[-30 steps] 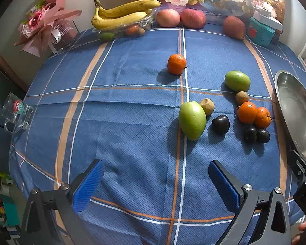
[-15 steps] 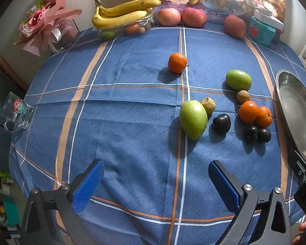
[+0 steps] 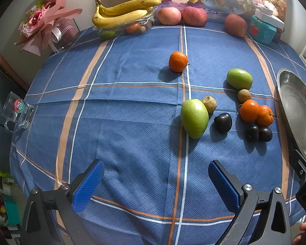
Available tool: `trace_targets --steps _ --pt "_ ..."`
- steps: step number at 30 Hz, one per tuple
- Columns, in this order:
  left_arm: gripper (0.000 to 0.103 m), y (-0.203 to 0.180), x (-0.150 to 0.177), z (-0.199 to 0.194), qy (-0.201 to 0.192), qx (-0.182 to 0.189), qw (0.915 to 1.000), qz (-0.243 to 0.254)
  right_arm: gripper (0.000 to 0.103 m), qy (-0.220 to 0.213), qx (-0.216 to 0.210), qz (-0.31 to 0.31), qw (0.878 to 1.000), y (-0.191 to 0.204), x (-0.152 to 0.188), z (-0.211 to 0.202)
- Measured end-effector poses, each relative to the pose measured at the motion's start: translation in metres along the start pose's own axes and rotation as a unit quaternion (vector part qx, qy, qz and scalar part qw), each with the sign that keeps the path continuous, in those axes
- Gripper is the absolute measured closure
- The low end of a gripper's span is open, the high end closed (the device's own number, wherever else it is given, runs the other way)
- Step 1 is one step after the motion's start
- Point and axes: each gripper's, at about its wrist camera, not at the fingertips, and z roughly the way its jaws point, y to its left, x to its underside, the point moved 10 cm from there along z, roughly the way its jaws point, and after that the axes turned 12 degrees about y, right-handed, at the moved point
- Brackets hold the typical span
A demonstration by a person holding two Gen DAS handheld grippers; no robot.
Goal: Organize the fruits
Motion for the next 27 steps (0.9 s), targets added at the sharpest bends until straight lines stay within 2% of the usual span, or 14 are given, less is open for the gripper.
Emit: trace_targets --steps 27 --pt "0.000 -0.0016 -0.0008 0.0005 0.001 0.008 1.0000 0.003 0.001 0.002 -0.004 -0.003 1.000 0.0016 0.0011 0.0019"
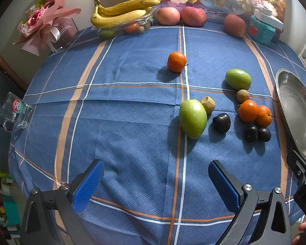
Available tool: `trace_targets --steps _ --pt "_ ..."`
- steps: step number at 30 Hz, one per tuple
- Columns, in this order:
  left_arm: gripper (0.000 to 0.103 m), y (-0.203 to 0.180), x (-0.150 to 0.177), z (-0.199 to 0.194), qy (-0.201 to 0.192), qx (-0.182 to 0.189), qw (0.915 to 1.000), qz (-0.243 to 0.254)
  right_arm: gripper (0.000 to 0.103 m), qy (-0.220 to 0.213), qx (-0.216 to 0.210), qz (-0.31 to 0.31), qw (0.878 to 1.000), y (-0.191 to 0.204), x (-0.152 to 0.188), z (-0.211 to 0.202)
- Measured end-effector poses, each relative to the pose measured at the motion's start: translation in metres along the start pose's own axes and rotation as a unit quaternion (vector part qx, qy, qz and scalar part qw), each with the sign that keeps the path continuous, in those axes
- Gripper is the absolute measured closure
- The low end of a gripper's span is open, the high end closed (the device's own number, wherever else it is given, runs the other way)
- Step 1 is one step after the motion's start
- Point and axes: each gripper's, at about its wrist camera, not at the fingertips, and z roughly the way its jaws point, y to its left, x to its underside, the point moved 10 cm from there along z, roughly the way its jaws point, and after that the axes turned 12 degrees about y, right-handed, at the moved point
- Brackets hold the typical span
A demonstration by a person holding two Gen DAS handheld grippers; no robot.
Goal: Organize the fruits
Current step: 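Close the left tool on the green apple while the right tool grasps a dark plum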
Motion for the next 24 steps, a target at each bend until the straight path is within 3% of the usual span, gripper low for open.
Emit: trace_targets --steps 7,13,16,21,24 --pt "0.000 0.007 -0.021 -0.008 -0.035 0.021 0.9990 -0.019 0.001 0.000 -0.018 -0.023 1.000 0.019 -0.007 0.001" --pt "0.000 0.008 -0.047 -0.009 -0.058 0.103 0.9921 -0.043 0.002 0.001 -0.059 -0.029 0.998 0.044 -0.018 0.000" --pt "0.000 0.006 -0.057 -0.007 -0.060 0.117 0.9905 -0.040 0.003 0.002 -0.075 -0.033 0.997 0.057 -0.024 0.000" --pt "0.000 -0.002 -0.060 0.003 -0.042 0.128 0.9904 -0.029 0.035 0.021 -0.090 -0.021 0.995 0.068 -0.031 0.010" --pt "0.003 -0.002 -0.060 0.014 -0.024 0.120 0.9919 -0.035 0.041 0.042 -0.099 -0.025 0.994 0.075 -0.032 0.019"
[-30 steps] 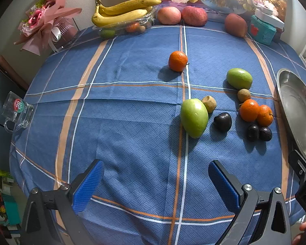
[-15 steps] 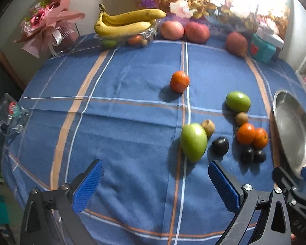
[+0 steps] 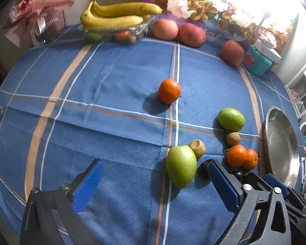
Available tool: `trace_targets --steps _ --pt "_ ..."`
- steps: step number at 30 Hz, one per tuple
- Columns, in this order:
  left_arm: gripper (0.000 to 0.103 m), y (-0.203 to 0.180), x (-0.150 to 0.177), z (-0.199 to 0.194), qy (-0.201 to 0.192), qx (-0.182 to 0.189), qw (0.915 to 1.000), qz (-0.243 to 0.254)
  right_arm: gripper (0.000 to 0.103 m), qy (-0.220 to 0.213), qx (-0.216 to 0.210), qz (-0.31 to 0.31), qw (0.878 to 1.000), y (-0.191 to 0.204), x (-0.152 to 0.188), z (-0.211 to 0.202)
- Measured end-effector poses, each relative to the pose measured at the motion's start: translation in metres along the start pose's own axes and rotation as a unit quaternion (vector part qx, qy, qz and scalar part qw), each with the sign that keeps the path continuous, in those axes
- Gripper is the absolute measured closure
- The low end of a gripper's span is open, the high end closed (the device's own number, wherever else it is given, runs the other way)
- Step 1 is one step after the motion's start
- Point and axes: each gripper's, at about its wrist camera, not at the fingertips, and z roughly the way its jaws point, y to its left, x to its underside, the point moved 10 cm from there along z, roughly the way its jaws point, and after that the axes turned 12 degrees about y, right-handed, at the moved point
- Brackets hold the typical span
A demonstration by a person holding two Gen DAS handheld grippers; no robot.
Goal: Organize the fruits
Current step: 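Close the left tool on the green apple while the right tool grasps a dark plum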
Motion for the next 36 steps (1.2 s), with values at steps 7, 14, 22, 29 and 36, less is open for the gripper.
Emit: trace_targets --steps 7,14,22,29,36 --pt "0.024 -0.014 0.001 0.022 0.035 0.063 0.9973 -0.005 0.046 0.017 0.003 0.029 0.999 -0.014 -0.006 0.010" --pt "0.041 -0.029 0.001 0.029 0.049 0.090 0.9947 0.003 0.053 0.035 -0.013 0.054 0.998 -0.022 -0.008 0.026" --pt "0.061 -0.034 -0.002 0.035 0.058 0.110 0.9922 -0.006 0.062 0.043 -0.068 0.087 0.993 -0.023 -0.005 0.028" --pt "0.061 -0.028 0.001 0.033 0.060 0.127 0.9897 -0.027 0.062 0.039 -0.103 0.103 0.989 -0.025 -0.003 0.022" --pt "0.061 -0.025 0.002 0.030 0.060 0.129 0.9894 -0.032 0.062 0.044 -0.114 0.112 0.986 -0.031 0.001 0.021"
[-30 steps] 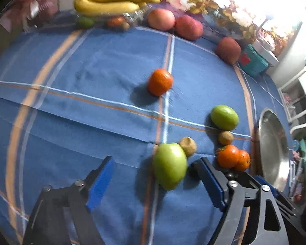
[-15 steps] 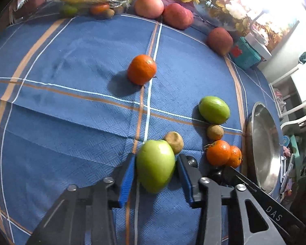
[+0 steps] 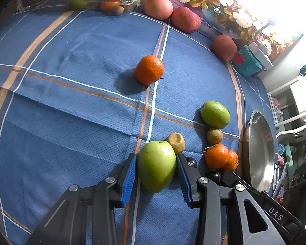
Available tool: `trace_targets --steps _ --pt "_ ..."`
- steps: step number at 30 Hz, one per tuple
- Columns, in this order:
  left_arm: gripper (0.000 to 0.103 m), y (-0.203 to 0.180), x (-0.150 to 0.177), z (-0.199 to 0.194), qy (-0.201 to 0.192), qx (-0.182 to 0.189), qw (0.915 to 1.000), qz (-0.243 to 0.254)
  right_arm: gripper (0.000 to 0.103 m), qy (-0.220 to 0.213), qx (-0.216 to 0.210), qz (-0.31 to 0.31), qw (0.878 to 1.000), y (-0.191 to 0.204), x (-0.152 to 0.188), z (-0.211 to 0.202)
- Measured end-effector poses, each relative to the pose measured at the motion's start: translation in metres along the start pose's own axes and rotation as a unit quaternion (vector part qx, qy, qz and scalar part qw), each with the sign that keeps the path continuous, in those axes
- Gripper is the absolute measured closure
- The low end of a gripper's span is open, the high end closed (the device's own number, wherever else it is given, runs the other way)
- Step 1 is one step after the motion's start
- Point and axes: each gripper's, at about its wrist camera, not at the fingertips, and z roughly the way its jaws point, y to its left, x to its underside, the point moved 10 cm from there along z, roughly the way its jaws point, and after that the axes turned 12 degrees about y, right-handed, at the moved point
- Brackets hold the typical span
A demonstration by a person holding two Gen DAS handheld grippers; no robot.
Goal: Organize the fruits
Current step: 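Close the left tool on the green apple while the right tool grasps a dark plum, then carry both fruits over the steel bowl and open the left tool to drop the apple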
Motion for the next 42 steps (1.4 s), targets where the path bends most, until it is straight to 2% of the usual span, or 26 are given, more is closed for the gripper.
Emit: trace_targets --steps 3,7,17,29,37,42 --pt "0.061 0.002 0.001 -0.001 0.000 0.002 1.0000 -0.001 0.066 -0.001 -0.003 0.004 1.000 0.001 -0.001 -0.001" --pt "0.061 0.002 0.001 -0.001 0.001 0.004 1.0000 -0.004 0.067 0.003 -0.015 0.014 1.000 0.000 -0.002 0.000" --pt "0.061 0.004 0.003 -0.003 0.002 0.008 0.9999 -0.008 0.080 0.003 -0.038 0.040 0.998 -0.005 -0.002 -0.005" --pt "0.061 0.012 0.001 -0.014 -0.014 0.003 0.9996 -0.023 0.082 -0.020 -0.034 0.035 0.999 -0.010 -0.006 -0.021" --pt "0.061 0.014 -0.005 -0.030 -0.042 0.009 0.9986 -0.031 0.082 -0.038 -0.043 0.018 0.998 0.004 -0.005 -0.036" --pt "0.061 0.019 -0.008 -0.043 -0.055 0.002 0.9977 -0.039 0.082 -0.055 -0.028 0.010 0.998 0.015 -0.010 -0.047"
